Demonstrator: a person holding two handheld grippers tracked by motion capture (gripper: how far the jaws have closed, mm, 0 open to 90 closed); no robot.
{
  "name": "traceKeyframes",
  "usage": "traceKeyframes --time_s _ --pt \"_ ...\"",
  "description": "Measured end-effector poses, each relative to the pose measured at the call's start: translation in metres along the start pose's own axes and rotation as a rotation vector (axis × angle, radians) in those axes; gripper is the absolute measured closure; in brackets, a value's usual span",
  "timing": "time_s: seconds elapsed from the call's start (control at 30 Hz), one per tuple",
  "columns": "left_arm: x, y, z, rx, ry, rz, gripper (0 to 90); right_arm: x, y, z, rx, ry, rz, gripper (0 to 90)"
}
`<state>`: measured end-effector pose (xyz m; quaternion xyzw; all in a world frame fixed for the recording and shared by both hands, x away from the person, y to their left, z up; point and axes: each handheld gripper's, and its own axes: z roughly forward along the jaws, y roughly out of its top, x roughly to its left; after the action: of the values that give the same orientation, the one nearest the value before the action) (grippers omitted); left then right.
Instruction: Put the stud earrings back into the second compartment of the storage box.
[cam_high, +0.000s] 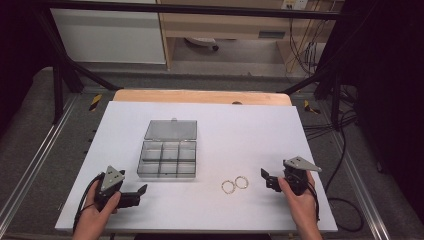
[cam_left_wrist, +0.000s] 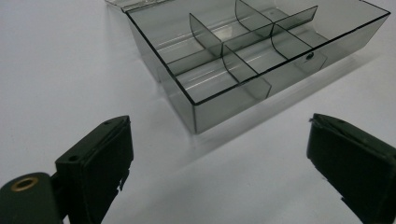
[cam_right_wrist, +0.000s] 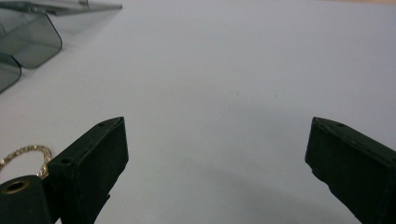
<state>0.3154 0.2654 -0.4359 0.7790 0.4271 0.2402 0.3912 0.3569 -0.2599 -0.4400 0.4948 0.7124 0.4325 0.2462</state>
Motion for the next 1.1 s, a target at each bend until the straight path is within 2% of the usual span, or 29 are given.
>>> traceKeyframes --time_s 0.1,0.17,0.27,0.4,0.43,0.53,0.6,0.67,0.73,0.87,0.9,0.93,0.97,1.0,1.03,1.1 --pt "0.001 -0.001 0.0 0.001 0.005 -0.01 7.1 0.001 0.003 -0.001 -0.06 -0.003 -0.011 6.7" --pt "0.004 -0.002 0.0 -0.008 0.012 -0.032 7.2 0.002 0.006 -0.001 -0.095 -0.011 -0.027 7.5" --pt "0.007 -0.002 -0.002 -0.016 0.016 -0.047 7.5 0.002 0.009 0.002 -0.101 -0.002 -0.033 8.8" --pt "0.01 -0.001 -0.004 -0.065 0.012 -0.098 7.4 0.004 0.01 0.005 -0.091 0.004 -0.036 9.9" --pt "0.011 -0.001 -0.004 -0.075 0.017 -0.1 7.1 0.004 0.01 0.005 -0.091 0.002 -0.035 9.9" --pt "0.012 0.0 -0.004 -0.085 0.024 -0.118 7.5 0.003 0.013 0.0 -0.111 0.014 0.002 9.1" --pt "0.013 -0.001 -0.005 -0.078 0.031 -0.116 7.6 0.002 0.013 0.0 -0.11 0.02 0.013 8.1" --pt "0.013 -0.002 -0.007 -0.078 0.038 -0.119 7.7 0.006 0.014 -0.002 -0.097 0.027 0.016 8.6" --pt "0.012 -0.002 -0.01 -0.096 0.048 -0.121 7.6 0.011 0.013 -0.003 -0.084 0.031 -0.002 11.2" --pt "0.013 -0.002 -0.012 -0.111 0.043 -0.126 7.4 0.02 0.01 0.0 -0.027 0.07 -0.042 25.0" --pt "0.014 -0.002 -0.012 -0.105 0.039 -0.12 7.4 0.02 0.01 0.0 -0.027 0.07 -0.042 25.0" --pt "0.014 -0.002 -0.011 -0.099 0.038 -0.119 7.5 0.024 0.009 0.002 -0.007 0.103 -0.063 30.3" --pt "0.014 -0.002 -0.011 -0.096 0.039 -0.12 7.6 0.026 0.009 0.003 0.008 0.104 -0.069 34.2" --pt "0.014 -0.002 -0.011 -0.096 0.038 -0.118 7.6 0.026 0.009 0.003 0.008 0.104 -0.069 34.2" --pt "0.014 -0.001 -0.011 -0.097 0.035 -0.118 7.7 0.03 0.008 0.006 0.044 0.115 -0.07 40.3" --pt "0.014 -0.001 -0.012 -0.102 0.03 -0.114 7.6 0.034 0.008 0.008 0.058 0.132 -0.07 46.2"
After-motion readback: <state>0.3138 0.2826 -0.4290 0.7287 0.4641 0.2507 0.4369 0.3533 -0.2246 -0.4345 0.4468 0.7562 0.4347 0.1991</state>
